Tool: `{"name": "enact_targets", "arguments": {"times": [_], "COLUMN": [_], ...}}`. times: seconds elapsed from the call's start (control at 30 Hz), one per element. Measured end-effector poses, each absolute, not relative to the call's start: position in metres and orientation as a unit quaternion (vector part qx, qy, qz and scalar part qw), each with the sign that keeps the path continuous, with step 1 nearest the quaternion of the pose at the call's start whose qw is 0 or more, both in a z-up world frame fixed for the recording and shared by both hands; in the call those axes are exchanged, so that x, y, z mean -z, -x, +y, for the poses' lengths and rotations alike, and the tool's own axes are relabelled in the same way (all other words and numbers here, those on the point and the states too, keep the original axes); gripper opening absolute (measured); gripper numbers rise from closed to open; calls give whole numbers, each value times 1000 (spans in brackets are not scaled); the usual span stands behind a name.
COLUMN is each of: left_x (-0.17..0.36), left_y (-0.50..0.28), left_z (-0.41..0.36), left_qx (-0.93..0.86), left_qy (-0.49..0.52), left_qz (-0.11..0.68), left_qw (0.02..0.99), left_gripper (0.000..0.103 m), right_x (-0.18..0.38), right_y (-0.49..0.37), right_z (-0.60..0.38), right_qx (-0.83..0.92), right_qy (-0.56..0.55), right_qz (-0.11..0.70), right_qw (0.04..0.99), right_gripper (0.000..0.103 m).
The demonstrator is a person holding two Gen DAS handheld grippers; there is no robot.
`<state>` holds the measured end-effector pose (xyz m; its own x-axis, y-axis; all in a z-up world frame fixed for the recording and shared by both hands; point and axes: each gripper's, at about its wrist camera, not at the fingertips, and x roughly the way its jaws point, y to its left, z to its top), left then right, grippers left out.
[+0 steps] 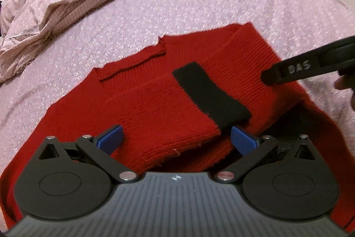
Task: Fold small clothes
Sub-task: 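Move the left gripper over the black cuff of the folded sleeve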
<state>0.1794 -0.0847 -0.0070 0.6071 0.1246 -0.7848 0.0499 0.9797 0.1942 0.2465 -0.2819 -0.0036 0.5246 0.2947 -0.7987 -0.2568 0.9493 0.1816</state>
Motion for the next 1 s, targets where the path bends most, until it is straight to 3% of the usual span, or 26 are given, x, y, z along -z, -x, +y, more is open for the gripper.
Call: {"name": "enact_targets", "arguments": {"times": [0.73, 0.83, 1.0], "left_x": [24, 24, 21], "left_y": [-198, -197, -194], "left_z": [-78, -77, -77], "left_qx": [-40, -39, -31], "left_qy": [-101, -103, -102], "left_qz": [421, 413, 406], "left_qw": [900, 904, 908], "left_gripper": [103, 98, 82], "right_x": [15, 16, 17], "right_y": [-255, -255, -255], "right_z": [-281, -281, -280], "right_qx": [-171, -170, -169], "right_qy": [-24, -26, -25], "right_qz": [447, 447, 445], "right_qw": [878, 878, 879], "right_gripper": [67, 68, 69]}}
